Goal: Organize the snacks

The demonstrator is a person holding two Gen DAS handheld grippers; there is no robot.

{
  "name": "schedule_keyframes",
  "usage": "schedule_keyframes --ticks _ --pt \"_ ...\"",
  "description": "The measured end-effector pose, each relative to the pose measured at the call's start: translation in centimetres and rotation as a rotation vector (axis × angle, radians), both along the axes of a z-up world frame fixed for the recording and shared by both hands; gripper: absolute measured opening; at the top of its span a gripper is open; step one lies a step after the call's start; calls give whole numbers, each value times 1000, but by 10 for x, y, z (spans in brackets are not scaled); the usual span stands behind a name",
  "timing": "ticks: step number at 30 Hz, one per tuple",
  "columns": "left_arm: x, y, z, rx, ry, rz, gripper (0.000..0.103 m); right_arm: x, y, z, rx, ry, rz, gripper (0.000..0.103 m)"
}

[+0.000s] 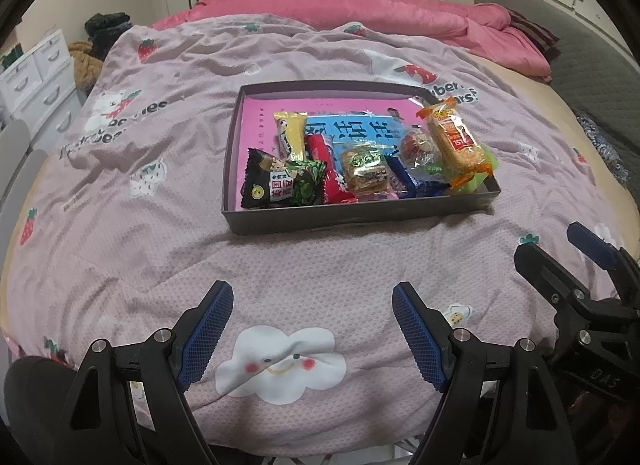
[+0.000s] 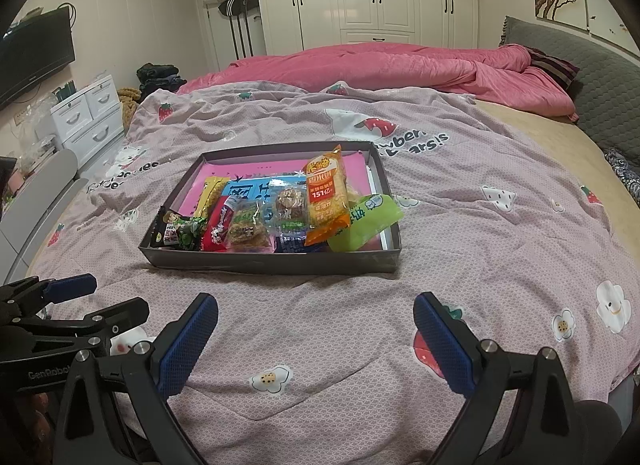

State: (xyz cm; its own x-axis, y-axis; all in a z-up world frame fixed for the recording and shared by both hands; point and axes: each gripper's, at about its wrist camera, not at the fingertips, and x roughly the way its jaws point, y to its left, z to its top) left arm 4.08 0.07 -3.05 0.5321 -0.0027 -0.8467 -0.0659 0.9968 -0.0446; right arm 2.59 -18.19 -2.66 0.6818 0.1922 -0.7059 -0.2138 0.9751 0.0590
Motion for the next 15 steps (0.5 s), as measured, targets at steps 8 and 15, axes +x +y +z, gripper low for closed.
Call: schedule_keyframes --ticks 8,15 --pt "2 4 0 -12 0 0 83 1 -1 0 0 1 -2 99" --pt "11 20 -1 -20 -22 41 83 8 -8 1 6 1 -14 99"
